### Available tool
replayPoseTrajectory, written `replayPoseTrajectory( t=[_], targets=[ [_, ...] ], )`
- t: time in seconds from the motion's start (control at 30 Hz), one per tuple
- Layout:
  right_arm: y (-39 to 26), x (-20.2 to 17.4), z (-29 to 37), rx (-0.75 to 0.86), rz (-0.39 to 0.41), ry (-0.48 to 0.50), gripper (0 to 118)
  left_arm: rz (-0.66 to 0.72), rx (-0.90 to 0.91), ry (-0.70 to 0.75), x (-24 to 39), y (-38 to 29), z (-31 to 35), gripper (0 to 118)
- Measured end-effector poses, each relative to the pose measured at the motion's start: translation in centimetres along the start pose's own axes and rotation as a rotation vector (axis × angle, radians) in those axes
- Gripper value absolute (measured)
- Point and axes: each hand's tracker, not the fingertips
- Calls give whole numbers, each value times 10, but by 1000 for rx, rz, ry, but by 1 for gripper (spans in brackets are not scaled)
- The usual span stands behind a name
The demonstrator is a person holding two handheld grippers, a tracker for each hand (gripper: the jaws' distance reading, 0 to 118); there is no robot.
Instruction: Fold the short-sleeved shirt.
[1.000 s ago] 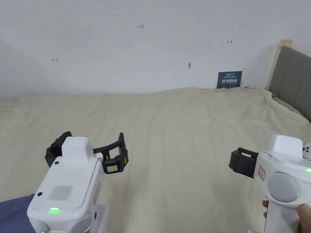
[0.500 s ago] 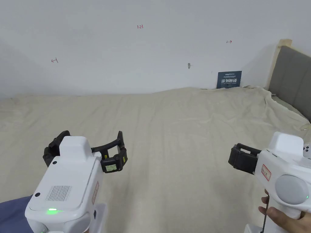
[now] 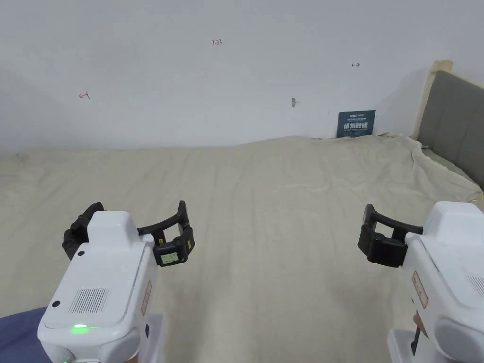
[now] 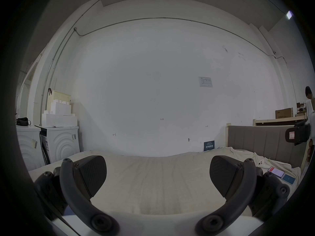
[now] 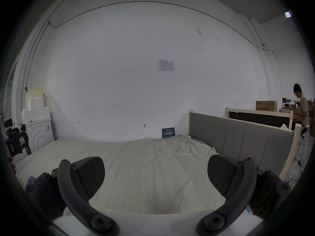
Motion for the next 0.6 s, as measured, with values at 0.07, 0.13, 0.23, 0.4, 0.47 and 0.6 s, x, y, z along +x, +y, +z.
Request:
replayPoseTrajectory(
  t=[0.07, 0.13, 0.23, 0.4, 0.47, 0.6],
  targets=[
    [-1, 0, 1, 10, 0, 4, 118, 0, 1, 8, 0, 0, 0, 118],
    [0, 1, 0, 16, 3, 6, 118, 1, 5, 9, 0, 1, 0, 118],
    [3, -5, 6, 16, 3, 16, 118, 5, 7, 8, -1, 1, 0, 118],
    [9, -16, 14, 18, 10, 19, 118, 1, 5, 5, -1, 1, 1, 118],
    [10, -17, 16, 22, 13, 22, 118, -2, 6, 4, -1, 1, 1, 118],
    [11, -16, 16, 23, 10, 23, 118, -1, 4, 4, -1, 1, 1, 118]
  ],
)
